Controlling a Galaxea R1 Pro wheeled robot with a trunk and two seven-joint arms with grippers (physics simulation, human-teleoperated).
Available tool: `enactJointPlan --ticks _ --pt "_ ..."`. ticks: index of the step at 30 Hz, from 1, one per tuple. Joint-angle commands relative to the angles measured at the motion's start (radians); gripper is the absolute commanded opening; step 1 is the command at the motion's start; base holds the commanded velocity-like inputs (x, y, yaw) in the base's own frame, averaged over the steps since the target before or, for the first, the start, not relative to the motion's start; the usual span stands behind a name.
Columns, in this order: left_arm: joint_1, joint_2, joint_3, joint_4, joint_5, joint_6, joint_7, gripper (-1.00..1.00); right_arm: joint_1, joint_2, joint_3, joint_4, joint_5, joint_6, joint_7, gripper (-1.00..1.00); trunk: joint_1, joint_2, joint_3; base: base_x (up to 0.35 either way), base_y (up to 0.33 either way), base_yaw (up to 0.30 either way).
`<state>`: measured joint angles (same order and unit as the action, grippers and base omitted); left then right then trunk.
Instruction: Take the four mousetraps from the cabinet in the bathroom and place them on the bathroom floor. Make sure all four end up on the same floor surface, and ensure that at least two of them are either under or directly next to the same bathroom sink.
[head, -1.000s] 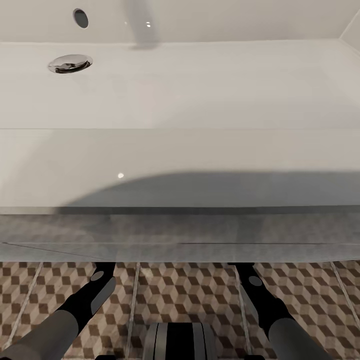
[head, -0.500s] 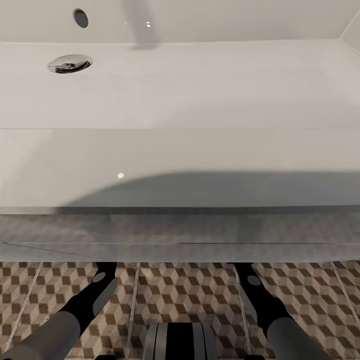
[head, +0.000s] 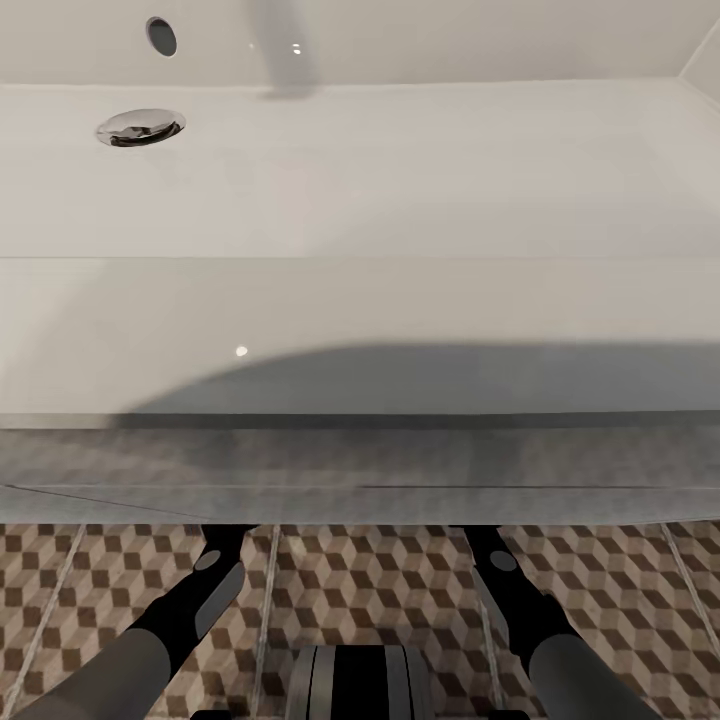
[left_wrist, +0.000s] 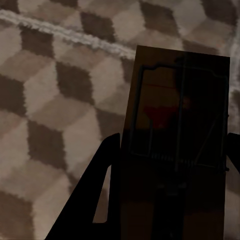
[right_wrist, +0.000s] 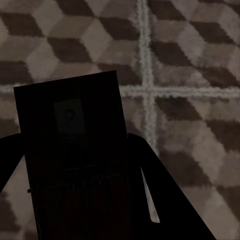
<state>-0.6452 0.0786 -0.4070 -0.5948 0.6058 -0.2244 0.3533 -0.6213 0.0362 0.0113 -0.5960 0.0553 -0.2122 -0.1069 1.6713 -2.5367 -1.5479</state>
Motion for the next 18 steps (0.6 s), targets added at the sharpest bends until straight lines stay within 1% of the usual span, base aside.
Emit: enactJointPlan --ticks 1,10,18 --pt "-0.001 0.002 -0.009 -0.001 0.006 -0.004 0.011 -1.00 0.000 0.000 0.001 0.001 0.002 -0.003 -0.003 -1.00 0.000 0.000 -0.001 0.000 0.000 0.000" --pt "-0.001 0.005 -0.007 -0.002 0.008 -0.002 0.010 -1.00 0.000 -0.002 0.000 0.002 0.001 -0.008 -0.002 -1.00 0.000 0.000 -0.001 0.000 0.000 0.000" --pt "-0.001 0.006 -0.007 -0.002 0.006 -0.002 0.010 -1.00 0.000 -0.002 -0.001 0.006 -0.002 -0.038 -0.003 -1.00 0.000 0.000 -0.001 0.000 0.000 0.000"
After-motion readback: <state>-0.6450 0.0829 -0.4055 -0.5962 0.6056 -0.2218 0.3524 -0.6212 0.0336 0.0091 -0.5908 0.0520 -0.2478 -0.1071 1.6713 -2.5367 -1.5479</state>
